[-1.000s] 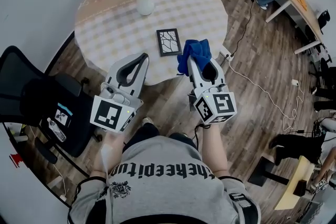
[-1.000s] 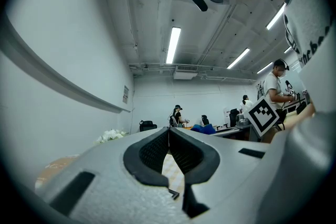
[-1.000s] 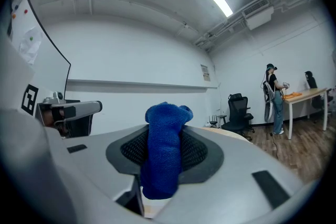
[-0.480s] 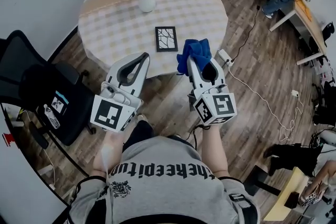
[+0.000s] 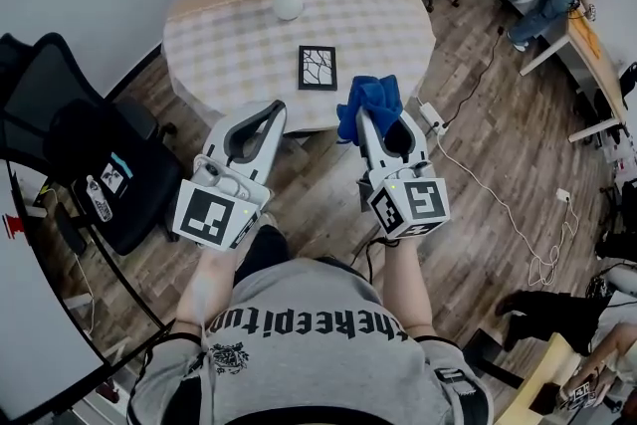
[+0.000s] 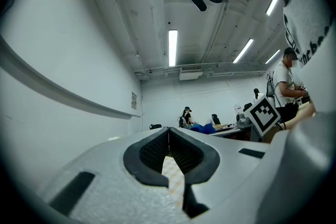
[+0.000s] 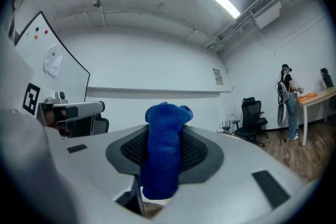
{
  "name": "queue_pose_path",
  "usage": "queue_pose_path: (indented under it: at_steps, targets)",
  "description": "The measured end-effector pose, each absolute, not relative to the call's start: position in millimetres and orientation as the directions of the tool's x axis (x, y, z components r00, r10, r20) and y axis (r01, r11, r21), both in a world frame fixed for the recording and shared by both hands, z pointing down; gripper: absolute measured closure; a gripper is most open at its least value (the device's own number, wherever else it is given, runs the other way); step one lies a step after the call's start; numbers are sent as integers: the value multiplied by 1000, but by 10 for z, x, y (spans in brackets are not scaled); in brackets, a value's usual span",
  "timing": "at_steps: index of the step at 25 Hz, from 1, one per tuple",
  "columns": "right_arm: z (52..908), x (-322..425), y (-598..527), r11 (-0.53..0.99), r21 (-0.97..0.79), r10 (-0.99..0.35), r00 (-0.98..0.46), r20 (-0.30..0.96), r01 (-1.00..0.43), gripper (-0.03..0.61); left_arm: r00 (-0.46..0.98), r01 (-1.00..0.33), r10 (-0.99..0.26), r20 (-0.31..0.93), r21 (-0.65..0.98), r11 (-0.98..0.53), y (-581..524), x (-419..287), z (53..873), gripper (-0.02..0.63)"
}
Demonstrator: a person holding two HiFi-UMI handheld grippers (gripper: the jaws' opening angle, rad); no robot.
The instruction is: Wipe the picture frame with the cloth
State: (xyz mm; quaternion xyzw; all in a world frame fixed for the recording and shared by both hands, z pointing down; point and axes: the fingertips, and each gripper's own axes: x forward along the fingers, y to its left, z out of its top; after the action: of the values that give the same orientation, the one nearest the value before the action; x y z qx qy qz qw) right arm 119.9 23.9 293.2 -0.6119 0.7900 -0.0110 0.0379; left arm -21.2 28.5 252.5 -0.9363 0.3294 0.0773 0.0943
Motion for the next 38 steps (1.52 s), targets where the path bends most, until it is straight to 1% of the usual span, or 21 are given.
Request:
queue_pose_path:
  at_steps: [13,21,38]
  targets:
    - [2842,1285,691,314,-64,-948,-308,-83,-947,433,734,-677,-644,-217,-157,-719,809,-112,2412,598]
    - [2872,1365,920,341,-51,-938,-337,-82,-939,433,714,-698,-668,-207,-141,-702,1071,-19,2454,597]
    - [2842,1443,1175,351,-35,-933,-347,-92,-936,433,709,-704,-671,-219,-165,-691,1322,92,2419,598]
